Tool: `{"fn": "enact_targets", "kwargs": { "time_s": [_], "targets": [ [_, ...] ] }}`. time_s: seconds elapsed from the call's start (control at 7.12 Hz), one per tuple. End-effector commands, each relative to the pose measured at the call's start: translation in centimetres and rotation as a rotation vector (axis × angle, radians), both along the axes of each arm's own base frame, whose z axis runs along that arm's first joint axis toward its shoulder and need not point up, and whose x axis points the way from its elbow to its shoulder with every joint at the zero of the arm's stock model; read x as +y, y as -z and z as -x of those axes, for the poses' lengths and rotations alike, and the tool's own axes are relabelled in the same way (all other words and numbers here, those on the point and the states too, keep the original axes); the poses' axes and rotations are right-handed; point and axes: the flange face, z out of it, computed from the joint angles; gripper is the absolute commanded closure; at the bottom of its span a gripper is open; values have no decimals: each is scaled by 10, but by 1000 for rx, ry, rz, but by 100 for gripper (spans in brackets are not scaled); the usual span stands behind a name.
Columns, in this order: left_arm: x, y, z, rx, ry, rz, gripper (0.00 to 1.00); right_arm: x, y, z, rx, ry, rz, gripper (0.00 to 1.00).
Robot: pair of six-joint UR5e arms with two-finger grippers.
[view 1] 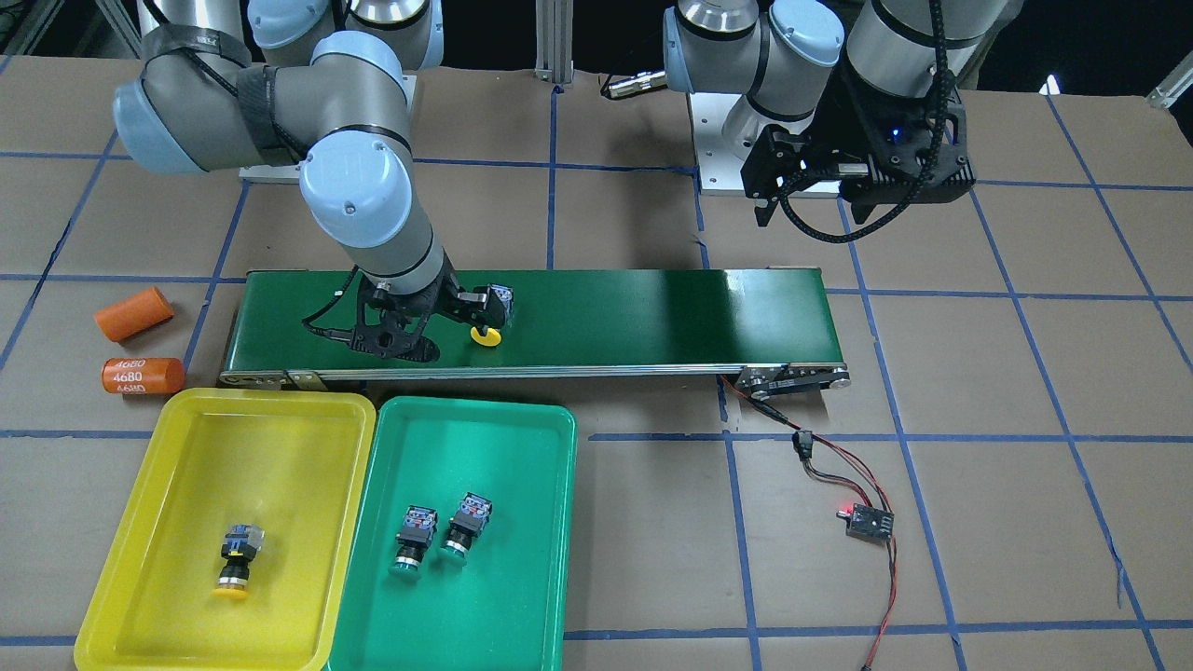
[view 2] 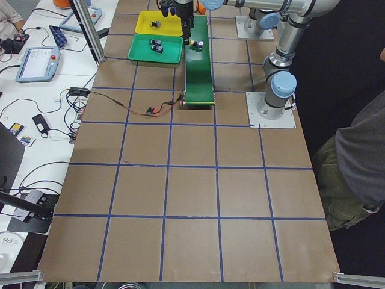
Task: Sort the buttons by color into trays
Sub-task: 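Grasp the yellow button on the belt with the right gripper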
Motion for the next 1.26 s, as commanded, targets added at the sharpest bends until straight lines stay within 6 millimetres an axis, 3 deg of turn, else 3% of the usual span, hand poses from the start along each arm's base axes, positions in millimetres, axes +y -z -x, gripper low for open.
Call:
{"fn": "enact_targets", "kwargs": {
  "time_s": [0.0, 0.28, 0.42, 0.56, 0.7, 0.98, 1.12],
  "targets": [
    [0, -2, 0, -1, 2, 5, 0, 1, 20, -10, 9, -13, -34, 0],
    [0, -2, 0, -3, 2, 5, 0, 4, 32, -19, 31, -35, -51, 6],
    [1, -2, 0, 0, 2, 3, 0, 5, 33, -19, 36, -37, -56, 32],
    [1, -2, 0, 0, 2, 5, 0, 9, 36, -17, 45, -37, -72, 72],
    [1, -2, 0, 0, 2, 3, 0, 12, 38, -13, 65, -41, -73, 100],
    [1, -2, 0, 2, 2, 5, 0, 4, 28, -1, 136, -50, -35, 100],
    [-2, 1, -1, 1, 6, 0, 0, -4, 7, 2, 120, -38, 16, 100]
  ]
}}
